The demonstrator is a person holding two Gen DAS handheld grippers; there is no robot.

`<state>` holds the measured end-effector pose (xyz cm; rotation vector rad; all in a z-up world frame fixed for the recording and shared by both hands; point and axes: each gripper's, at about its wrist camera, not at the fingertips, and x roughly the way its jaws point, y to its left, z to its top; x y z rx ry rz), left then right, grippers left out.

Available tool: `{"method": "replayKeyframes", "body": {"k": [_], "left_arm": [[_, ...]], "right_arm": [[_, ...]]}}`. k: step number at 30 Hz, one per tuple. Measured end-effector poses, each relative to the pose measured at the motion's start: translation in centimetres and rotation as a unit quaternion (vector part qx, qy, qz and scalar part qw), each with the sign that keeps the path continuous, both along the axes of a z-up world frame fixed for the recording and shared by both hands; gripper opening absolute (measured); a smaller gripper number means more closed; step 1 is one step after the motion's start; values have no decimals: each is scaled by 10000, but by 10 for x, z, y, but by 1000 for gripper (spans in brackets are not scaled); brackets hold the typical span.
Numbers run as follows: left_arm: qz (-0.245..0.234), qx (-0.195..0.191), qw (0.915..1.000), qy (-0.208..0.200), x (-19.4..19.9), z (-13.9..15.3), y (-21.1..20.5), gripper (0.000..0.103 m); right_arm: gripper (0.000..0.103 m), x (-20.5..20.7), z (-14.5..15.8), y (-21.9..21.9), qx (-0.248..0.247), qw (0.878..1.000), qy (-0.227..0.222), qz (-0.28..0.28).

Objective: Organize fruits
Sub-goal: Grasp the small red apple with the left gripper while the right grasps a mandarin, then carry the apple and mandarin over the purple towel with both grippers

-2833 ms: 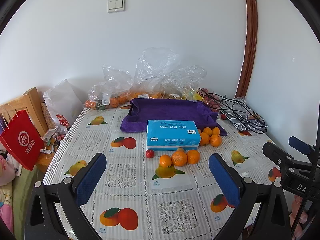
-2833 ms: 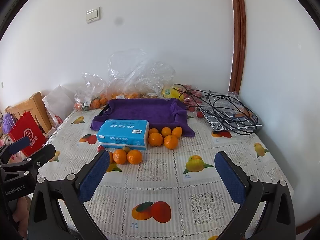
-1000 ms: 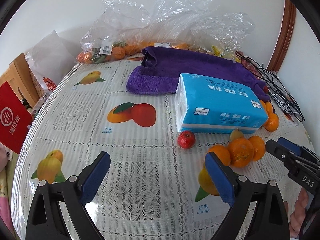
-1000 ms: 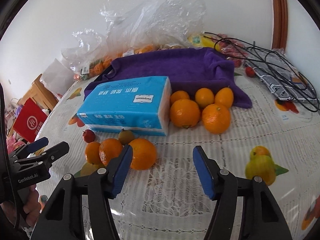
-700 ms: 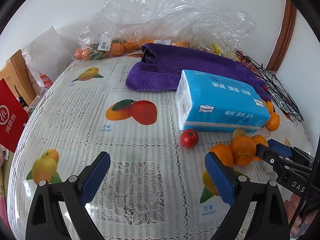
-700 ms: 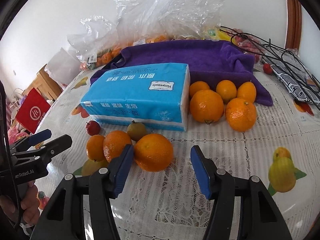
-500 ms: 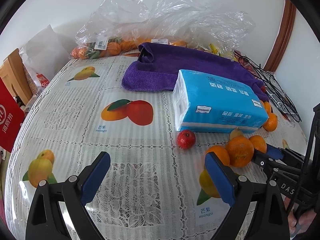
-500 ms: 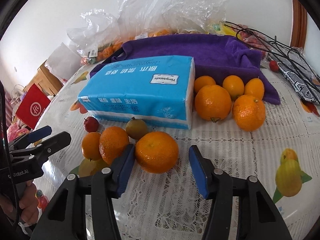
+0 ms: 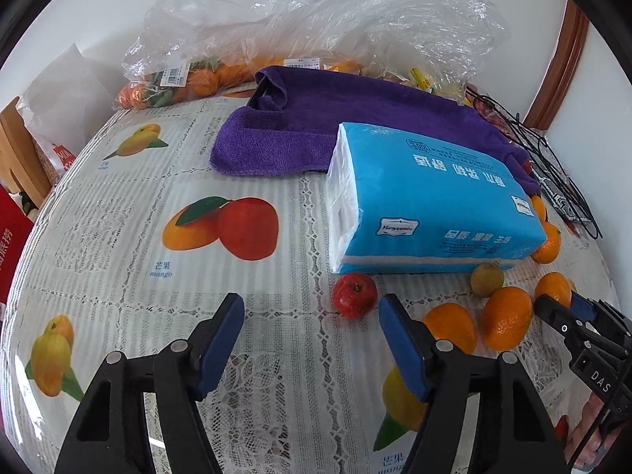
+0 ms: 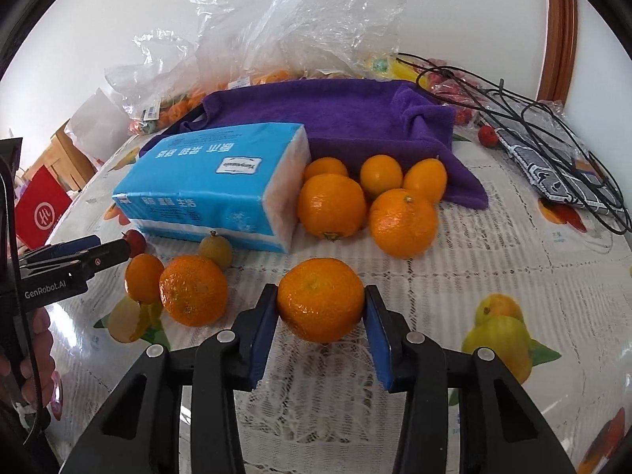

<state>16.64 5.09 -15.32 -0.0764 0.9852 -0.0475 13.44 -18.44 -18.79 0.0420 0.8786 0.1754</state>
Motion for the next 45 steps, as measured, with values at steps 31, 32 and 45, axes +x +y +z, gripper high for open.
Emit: {"method": "replayKeyframes", "body": {"k": [31, 32, 45], "left_arm": [[-186, 41, 9997, -179, -20, 28, -13, 24], [-146, 2, 9997, -184, -20, 31, -12, 24], [-320, -74, 9982, -505, -17, 73, -17, 24]], "right_arm": [[43, -18, 25, -4, 22, 9996, -121, -269], [43, -20, 28, -5, 25, 9995, -145, -285], [43, -15, 72, 0, -149, 9987, -397, -284]]}}
